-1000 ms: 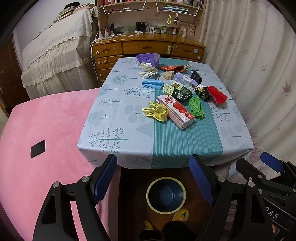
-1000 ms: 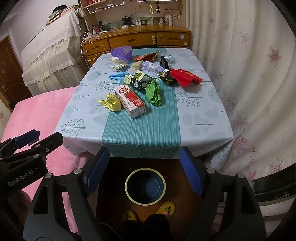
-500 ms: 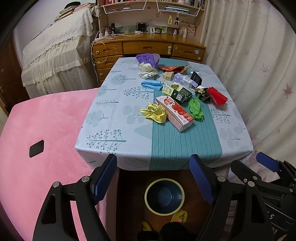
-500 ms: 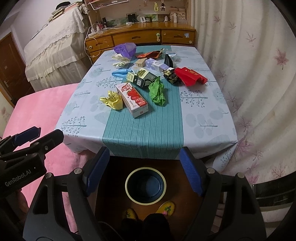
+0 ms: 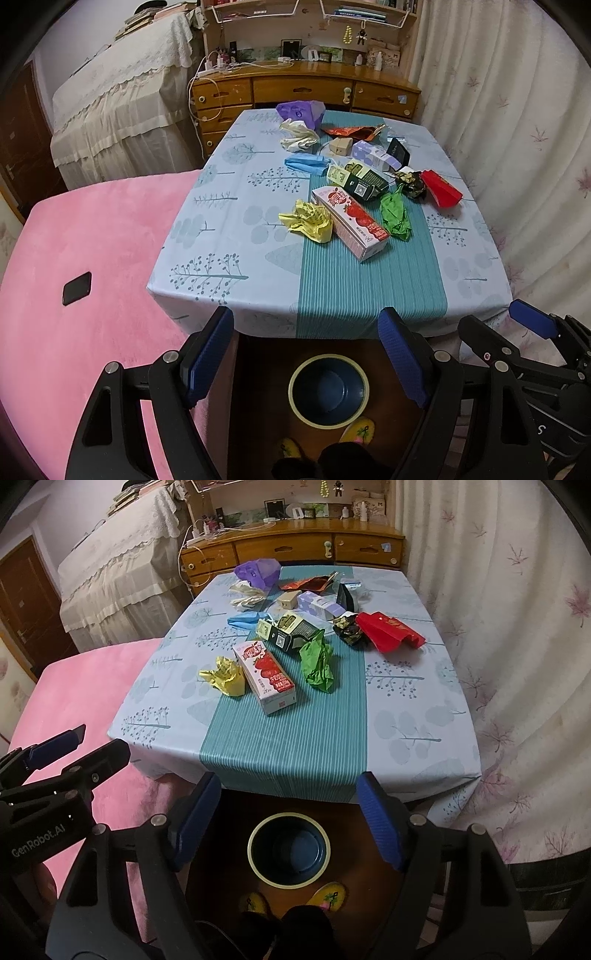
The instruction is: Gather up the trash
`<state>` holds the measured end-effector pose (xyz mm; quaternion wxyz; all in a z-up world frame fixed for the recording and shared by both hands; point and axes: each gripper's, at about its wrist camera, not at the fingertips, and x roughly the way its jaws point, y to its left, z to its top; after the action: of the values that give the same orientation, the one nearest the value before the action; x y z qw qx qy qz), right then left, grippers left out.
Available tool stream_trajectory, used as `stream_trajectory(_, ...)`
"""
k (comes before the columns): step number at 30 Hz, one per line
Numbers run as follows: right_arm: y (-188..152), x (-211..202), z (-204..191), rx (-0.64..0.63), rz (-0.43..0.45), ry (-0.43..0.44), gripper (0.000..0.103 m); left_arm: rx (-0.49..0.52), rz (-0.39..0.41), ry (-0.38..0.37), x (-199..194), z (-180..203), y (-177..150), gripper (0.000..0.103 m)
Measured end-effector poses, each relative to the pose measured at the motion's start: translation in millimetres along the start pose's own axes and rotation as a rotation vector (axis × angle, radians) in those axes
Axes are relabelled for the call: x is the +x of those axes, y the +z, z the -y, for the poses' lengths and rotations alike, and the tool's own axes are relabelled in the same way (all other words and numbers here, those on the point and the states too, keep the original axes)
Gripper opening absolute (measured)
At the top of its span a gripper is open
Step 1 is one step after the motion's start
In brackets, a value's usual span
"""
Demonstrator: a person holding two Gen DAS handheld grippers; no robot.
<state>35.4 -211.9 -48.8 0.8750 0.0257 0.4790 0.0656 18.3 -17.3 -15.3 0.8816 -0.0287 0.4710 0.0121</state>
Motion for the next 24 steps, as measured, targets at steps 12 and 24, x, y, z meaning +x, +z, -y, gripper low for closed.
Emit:
stream_trajectory(12, 17.4, 16.6, 13.8, -0.048, 0.0, 0.052, 0.069, -0.032, -0.028, 0.033, 16.1, 15.3, 11.3, 0.082)
stream_trajectory(24, 61.6, 43.2, 17.8, -0.121, 0.01, 0.169, 0.067, -0.078, -0.023, 0.109, 21.3, 11.4, 36.6, 0.082)
